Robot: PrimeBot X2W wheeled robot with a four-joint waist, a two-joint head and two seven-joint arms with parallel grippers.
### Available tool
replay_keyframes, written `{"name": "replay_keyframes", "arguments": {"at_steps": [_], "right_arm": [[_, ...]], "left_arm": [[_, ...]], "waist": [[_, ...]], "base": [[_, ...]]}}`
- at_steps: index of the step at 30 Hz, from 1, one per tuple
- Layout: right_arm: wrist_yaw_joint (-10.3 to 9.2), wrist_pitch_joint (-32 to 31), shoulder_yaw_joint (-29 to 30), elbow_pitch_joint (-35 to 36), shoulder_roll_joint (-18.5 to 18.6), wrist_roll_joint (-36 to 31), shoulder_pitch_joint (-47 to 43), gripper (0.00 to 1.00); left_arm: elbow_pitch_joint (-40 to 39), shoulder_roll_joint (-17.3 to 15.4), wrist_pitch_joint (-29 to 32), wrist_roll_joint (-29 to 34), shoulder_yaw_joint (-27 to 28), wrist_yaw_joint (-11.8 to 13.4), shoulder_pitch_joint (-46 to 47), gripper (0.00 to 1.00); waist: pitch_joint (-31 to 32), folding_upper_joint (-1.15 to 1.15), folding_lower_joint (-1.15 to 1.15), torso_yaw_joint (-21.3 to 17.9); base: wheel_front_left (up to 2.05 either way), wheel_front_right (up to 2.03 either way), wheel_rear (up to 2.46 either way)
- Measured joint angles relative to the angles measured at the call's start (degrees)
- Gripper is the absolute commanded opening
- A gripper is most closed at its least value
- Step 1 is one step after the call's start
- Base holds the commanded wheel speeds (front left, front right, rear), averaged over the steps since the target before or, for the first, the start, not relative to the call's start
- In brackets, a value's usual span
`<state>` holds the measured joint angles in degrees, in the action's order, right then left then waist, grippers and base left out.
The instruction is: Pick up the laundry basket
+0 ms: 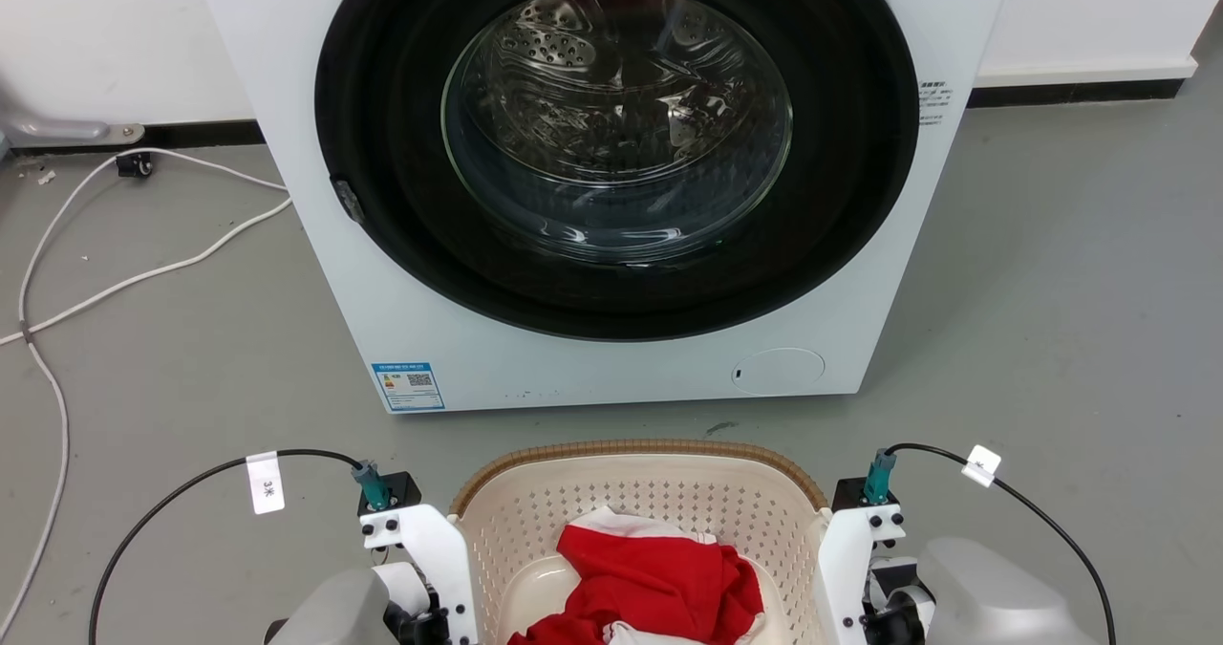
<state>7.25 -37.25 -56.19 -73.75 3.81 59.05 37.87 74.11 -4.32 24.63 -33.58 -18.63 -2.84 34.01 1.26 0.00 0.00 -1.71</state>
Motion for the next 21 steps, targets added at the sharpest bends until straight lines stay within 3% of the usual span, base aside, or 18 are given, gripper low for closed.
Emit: {"name": "replay_keyframes", "arguments": {"at_steps": [21], "right_arm": [[0.00,0.67,-0.65,-0.15,0.00,0.55,-0.01,0.00]], "left_arm": [[0.00,-0.11,-1.72,-0.97,-0.96,0.09,-0.51,0.00]], "waist": [[-0.10,0.00,0.00,0.03]], "base": [[0.00,0.00,0.00]]}}
